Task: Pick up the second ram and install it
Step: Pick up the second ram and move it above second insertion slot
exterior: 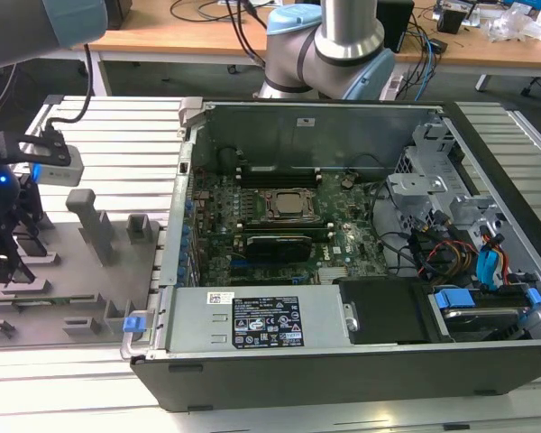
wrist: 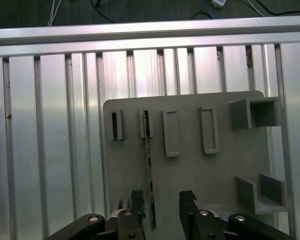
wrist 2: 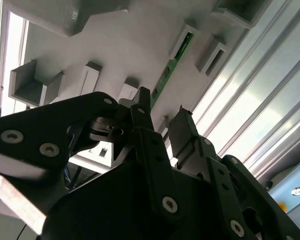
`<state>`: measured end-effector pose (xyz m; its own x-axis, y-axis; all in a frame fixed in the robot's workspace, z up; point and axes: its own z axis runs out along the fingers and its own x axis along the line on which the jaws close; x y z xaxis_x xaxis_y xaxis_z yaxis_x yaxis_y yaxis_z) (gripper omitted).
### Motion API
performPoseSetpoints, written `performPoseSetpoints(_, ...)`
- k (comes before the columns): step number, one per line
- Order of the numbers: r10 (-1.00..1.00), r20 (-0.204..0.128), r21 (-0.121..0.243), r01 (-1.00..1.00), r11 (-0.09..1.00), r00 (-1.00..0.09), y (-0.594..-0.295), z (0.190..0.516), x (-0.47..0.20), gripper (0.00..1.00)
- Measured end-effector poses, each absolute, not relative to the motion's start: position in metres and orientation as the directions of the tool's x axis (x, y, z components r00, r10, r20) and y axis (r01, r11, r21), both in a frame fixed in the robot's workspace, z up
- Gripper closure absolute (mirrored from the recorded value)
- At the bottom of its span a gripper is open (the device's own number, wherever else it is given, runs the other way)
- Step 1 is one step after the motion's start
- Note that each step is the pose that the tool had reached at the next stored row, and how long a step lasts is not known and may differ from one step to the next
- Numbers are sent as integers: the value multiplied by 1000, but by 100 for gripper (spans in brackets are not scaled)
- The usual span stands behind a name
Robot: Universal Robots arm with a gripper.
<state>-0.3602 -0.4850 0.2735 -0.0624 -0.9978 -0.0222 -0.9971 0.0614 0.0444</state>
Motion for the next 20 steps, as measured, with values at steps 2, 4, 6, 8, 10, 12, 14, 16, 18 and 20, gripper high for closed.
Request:
performPoseSetpoints(2, -998, -22, 44, -997, 61, -62, -485, 272, -360, 58)
performPoseSetpoints(4, -998, -22, 44, -997, 61, -62, -485, 271, -360, 58)
performPoseSetpoints(6, -998, -22, 44, -997, 60, -61, -486, 269, -360, 58)
performPoseSetpoints(8, -998, -22, 44, -997, 60, -61, -486, 268, -360, 58)
performPoseSetpoints(10, -998, -22, 44, -997, 60, -61, -486, 266, -360, 58)
performPoseSetpoints(12, -998, -22, 44, -997, 60, -61, -486, 265, -360, 58)
performPoseSetpoints(14, -998, -22, 44, -997, 59, -60, -486, 262, -360, 58)
performPoseSetpoints(16, -998, -22, 44, -997, 57, -58, -487, 259, -360, 58)
performPoseSetpoints(18, -998, -22, 44, -997, 56, -57, -488, 258, -360, 58)
performPoseSetpoints(20, -998, -22, 44, -997, 55, -56, -488, 257, -360, 58)
